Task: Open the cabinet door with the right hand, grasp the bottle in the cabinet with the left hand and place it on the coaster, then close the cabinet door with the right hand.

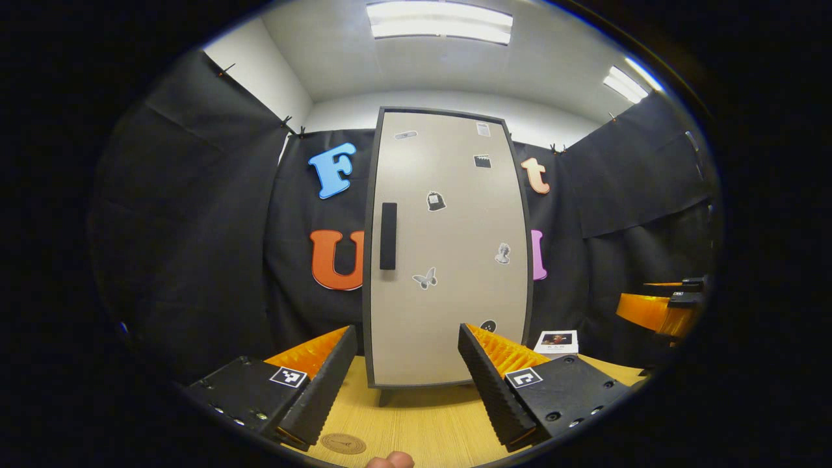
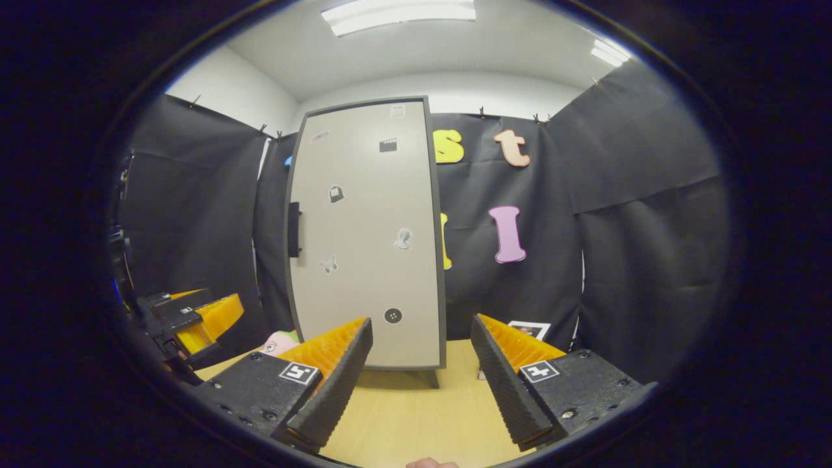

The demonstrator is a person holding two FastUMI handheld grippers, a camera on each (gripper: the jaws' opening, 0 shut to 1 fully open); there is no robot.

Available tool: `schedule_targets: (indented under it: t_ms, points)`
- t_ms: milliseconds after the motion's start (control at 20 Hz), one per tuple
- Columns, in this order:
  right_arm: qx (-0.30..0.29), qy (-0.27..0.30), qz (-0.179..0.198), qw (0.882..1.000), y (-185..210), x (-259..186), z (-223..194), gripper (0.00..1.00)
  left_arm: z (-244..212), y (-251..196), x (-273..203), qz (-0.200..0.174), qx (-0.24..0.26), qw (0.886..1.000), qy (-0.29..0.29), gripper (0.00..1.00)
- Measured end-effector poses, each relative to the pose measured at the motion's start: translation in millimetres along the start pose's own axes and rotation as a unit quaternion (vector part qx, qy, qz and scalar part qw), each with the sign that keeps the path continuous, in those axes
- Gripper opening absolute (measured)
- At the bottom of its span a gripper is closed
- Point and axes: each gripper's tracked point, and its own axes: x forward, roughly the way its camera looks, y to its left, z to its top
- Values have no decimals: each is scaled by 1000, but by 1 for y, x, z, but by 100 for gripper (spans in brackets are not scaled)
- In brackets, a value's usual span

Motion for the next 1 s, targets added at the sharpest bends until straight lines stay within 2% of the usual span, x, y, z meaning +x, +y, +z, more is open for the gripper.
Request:
schedule_targets:
  t_ms: [150,200,350,400,750,850,1000]
  points:
    - [0,2,5,1000,3,-2,2,98,1,-3,-1,-2,-4,1000,1,95]
    - [-1,0,7,1000,4,-2,5,95,2,-3,-1,-2,-4,1000,0,95]
    - [-1,0,19,1000,8,2,10,98,1,-3,-2,-4,-3,1000,0,95]
    - [0,0,29,1000,12,6,13,95,0,-4,-2,-5,-1,1000,2,95]
    - [-2,1,90,996,40,41,44,98,-1,-4,-6,-6,10,1000,3,95]
    - [-6,4,116,993,56,58,53,95,0,-8,-6,-11,10,1000,3,95]
    - [6,-1,163,987,90,85,68,98,-4,-12,-10,-20,19,1000,7,95]
